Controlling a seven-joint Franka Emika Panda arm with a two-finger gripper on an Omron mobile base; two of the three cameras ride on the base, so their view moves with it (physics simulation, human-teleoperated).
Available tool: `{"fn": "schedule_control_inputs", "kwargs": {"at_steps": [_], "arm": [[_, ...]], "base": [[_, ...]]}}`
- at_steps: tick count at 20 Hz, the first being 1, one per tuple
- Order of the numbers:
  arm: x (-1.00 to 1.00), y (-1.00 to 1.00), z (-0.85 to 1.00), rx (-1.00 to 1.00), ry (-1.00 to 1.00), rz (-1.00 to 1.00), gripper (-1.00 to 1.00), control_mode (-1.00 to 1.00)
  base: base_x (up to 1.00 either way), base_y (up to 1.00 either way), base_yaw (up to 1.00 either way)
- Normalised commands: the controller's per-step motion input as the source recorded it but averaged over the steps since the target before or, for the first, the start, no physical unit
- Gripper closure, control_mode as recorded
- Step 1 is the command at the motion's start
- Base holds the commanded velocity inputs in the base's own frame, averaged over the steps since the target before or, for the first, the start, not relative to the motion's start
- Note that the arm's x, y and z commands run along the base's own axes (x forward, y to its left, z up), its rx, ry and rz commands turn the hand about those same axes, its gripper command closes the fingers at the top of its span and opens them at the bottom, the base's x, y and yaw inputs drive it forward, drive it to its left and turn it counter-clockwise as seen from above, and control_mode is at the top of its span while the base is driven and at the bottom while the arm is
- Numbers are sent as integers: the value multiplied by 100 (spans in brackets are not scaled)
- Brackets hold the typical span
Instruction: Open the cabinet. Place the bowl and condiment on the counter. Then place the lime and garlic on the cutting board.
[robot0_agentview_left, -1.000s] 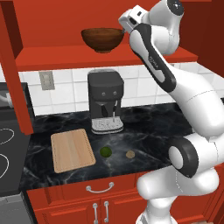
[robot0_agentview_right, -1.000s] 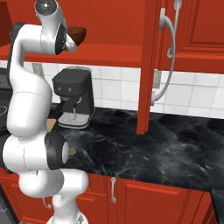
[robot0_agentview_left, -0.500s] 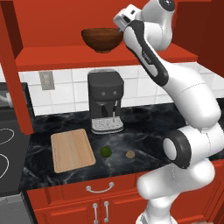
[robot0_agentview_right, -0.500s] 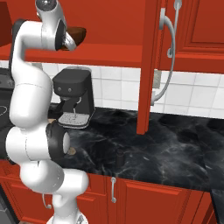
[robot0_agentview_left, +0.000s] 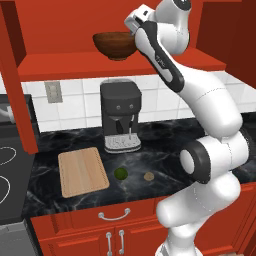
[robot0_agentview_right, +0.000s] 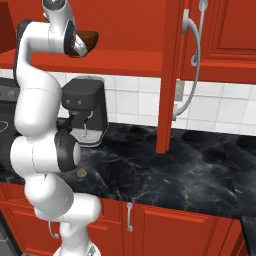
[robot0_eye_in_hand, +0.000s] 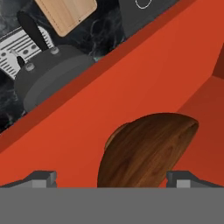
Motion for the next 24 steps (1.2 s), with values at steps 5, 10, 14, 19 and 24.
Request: {"fn": "schedule_control_inputs", "kwargs": {"at_steps": [5, 10, 14, 19, 24], "arm": [[30, 6, 0, -1, 0, 0, -100, -100], [30, 3, 0, -1, 0, 0, -100, -100], [27, 0, 0, -2, 0, 0, -100, -100], [24, 1, 0, -2, 1, 0, -100, -100], [21, 5, 0, -3, 2, 0, -100, -100]], "base": [[0, 0, 0], [0, 0, 0], [0, 0, 0], [0, 0, 0], [0, 0, 0]]}}
